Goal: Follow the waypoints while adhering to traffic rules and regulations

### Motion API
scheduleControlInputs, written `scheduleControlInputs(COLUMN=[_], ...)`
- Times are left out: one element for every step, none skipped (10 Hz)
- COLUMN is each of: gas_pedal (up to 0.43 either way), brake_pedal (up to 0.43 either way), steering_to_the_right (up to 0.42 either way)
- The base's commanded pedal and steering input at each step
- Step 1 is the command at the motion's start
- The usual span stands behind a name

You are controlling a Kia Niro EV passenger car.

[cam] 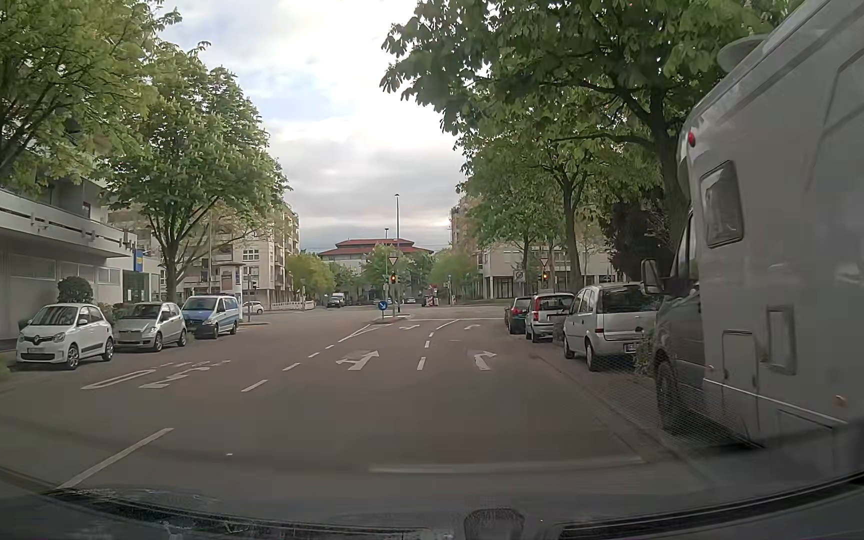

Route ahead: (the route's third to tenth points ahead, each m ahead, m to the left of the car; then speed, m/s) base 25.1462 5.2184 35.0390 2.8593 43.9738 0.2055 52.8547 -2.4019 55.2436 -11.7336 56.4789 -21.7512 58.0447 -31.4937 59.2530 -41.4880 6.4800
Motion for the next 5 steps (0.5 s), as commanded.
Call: scheduleControlInputs(gas_pedal=[0.059,0.059,0.059,0.059,0.059], brake_pedal=[0.000,0.000,0.000,0.000,0.000], steering_to_the_right=[0.008,0.009,0.008,0.008,0.008])
